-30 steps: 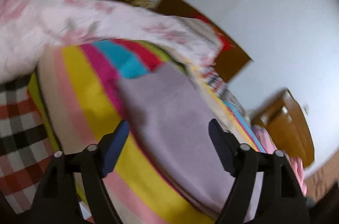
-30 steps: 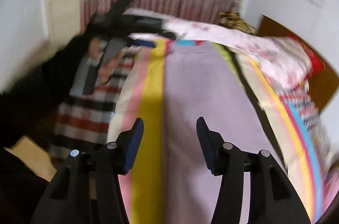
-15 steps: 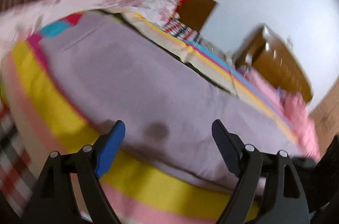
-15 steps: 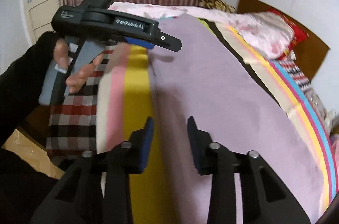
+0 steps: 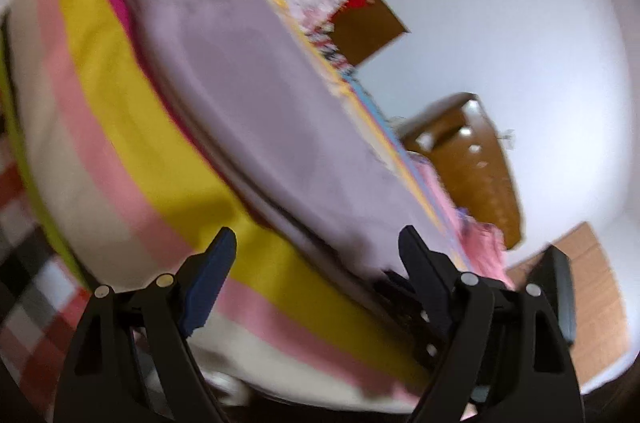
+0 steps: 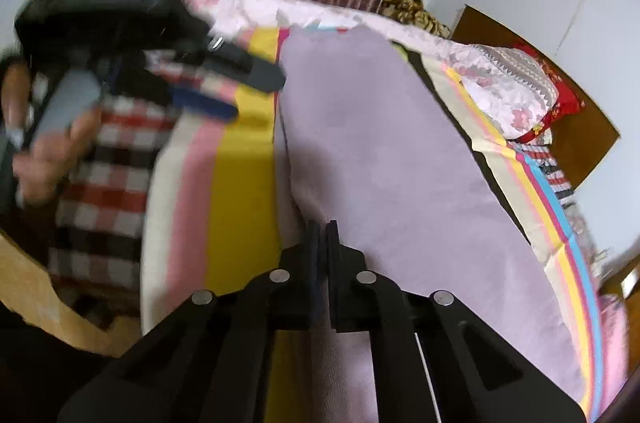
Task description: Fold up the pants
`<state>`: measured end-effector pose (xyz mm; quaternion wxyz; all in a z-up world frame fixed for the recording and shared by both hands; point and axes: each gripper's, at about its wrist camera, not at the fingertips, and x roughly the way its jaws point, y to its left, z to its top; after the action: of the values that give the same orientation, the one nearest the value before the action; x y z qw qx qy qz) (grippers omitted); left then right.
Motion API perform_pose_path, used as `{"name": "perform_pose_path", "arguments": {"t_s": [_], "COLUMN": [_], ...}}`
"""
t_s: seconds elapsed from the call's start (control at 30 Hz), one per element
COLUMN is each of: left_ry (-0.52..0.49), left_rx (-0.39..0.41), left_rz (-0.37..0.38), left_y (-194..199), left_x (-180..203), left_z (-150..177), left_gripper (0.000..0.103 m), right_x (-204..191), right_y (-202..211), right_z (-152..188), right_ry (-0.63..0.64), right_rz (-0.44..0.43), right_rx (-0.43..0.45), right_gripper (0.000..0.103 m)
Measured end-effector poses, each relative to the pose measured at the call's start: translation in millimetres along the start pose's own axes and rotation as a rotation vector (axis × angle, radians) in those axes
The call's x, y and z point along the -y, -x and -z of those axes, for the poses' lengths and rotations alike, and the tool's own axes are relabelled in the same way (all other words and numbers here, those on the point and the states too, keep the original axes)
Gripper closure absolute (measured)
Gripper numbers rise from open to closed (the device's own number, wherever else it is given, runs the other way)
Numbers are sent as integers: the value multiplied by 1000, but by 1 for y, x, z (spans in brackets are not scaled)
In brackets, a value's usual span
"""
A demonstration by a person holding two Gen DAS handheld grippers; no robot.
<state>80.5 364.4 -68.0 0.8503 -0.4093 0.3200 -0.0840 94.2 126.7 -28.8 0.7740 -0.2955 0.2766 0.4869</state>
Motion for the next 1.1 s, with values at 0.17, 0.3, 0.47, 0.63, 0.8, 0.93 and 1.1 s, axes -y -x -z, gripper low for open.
{"name": "perform_pose_path", "arguments": {"t_s": [0.17, 0.3, 0.47, 0.63, 0.8, 0.93, 1.1], "left_ry": [78, 78, 66, 28, 9, 22, -27], "left_rx": [-67, -88, -69, -36, -53, -87, -5], "left_rz": [208, 138, 139, 73, 21, -18, -232], "left_y": [-19, -38, -36, -28, -16, -32, -12], "left_x": [3, 1, 1, 6, 7, -5, 8], "left_z": [-3, -9, -11, -6, 1, 4, -4], "left_gripper": [21, 38, 75, 101, 101, 97, 40], "right_x": [28, 23, 20, 14, 6, -6, -8], "right_y": [11, 8, 9, 8, 11, -4, 27], "right_z": [-2, -2, 0, -3, -4, 3, 8], "right_ry": [-114, -98, -106, -83, -64, -15, -41], "right_rz": [-67, -84, -89, -86, -105, -98, -186], "right_rx": [24, 19, 26, 20, -4, -74, -73], "right_gripper": [99, 99, 99, 99, 99, 78, 49]}}
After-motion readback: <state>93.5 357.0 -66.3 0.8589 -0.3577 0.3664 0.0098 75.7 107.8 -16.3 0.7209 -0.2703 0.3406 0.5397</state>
